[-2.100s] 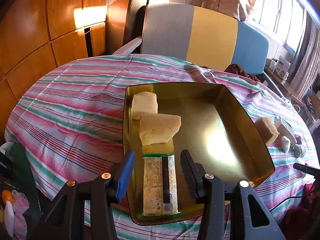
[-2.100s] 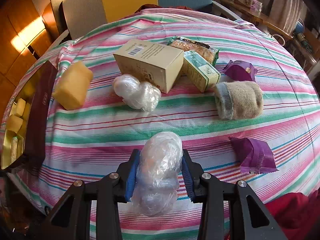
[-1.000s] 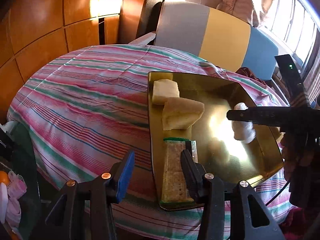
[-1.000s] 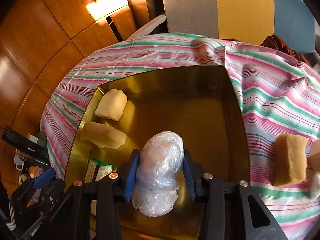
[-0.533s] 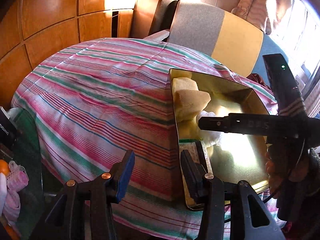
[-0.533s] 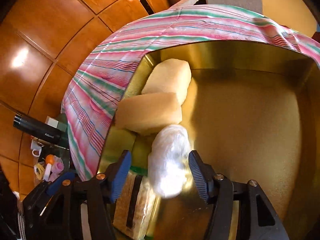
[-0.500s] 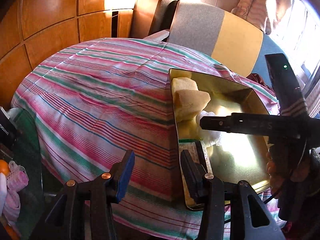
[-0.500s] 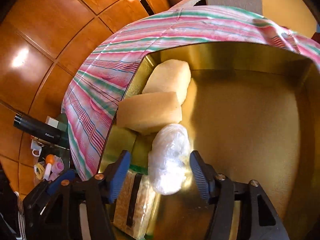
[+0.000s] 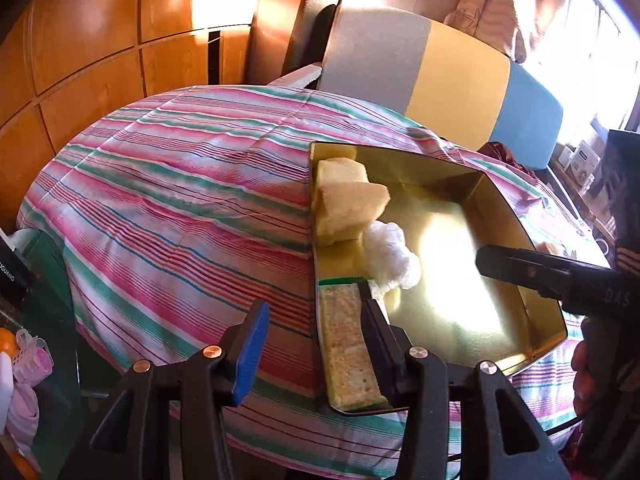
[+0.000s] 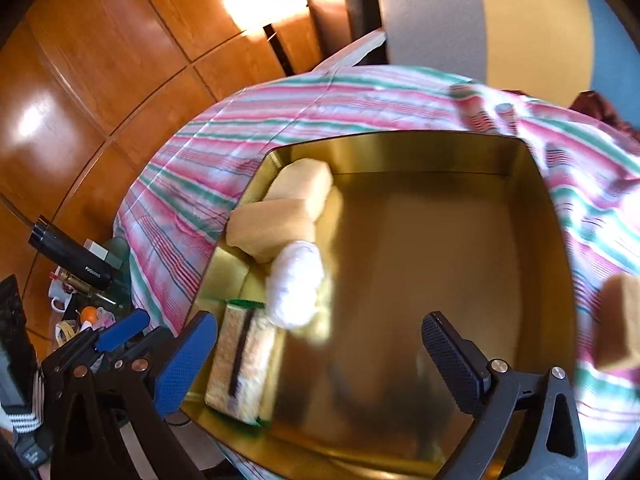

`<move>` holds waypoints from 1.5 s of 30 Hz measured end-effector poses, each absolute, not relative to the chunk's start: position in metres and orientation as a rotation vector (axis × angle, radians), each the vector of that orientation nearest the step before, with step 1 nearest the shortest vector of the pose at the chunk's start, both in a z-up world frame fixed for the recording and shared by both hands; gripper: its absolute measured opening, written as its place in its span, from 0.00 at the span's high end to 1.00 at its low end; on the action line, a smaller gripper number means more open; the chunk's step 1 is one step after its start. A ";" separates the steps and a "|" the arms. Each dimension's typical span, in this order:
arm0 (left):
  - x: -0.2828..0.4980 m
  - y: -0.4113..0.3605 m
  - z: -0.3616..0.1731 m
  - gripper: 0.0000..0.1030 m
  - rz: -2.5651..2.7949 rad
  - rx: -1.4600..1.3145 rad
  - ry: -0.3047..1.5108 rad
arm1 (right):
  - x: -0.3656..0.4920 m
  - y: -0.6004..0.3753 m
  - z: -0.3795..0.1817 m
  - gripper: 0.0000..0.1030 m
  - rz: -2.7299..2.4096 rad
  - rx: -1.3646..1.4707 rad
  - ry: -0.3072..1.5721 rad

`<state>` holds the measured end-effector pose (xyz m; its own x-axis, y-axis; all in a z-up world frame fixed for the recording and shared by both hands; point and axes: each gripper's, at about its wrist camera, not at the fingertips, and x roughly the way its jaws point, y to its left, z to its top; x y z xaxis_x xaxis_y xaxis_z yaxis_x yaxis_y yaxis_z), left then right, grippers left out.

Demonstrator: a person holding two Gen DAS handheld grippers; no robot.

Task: Organize objects
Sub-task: 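Carry the plastic-wrapped bundle into the tray and open the right tool, then withdraw both tools from the gold tray, then grasp the second plastic-wrapped bundle with the left tool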

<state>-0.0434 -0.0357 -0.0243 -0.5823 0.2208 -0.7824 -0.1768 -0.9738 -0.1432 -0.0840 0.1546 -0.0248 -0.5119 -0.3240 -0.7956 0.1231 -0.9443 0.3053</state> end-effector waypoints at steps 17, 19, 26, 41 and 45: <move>-0.035 0.045 -0.009 0.54 2.491 -1.229 0.112 | 0.015 0.301 -0.002 0.00 -2.802 1.369 -0.425; -0.033 0.062 -0.006 0.54 2.460 -1.212 0.145 | 0.030 0.336 -0.001 0.00 -2.863 1.393 -0.463; -0.024 0.127 0.002 0.44 2.338 -1.154 0.252 | 0.093 0.474 -0.006 0.00 -3.138 1.492 -0.724; -0.003 0.318 -0.008 0.46 1.939 -1.101 0.373 | 0.196 0.597 -0.028 0.00 -3.120 1.052 -1.908; -0.004 0.364 -0.024 0.46 1.879 -1.135 0.384 | 0.190 0.595 -0.031 0.00 -3.074 1.054 -1.905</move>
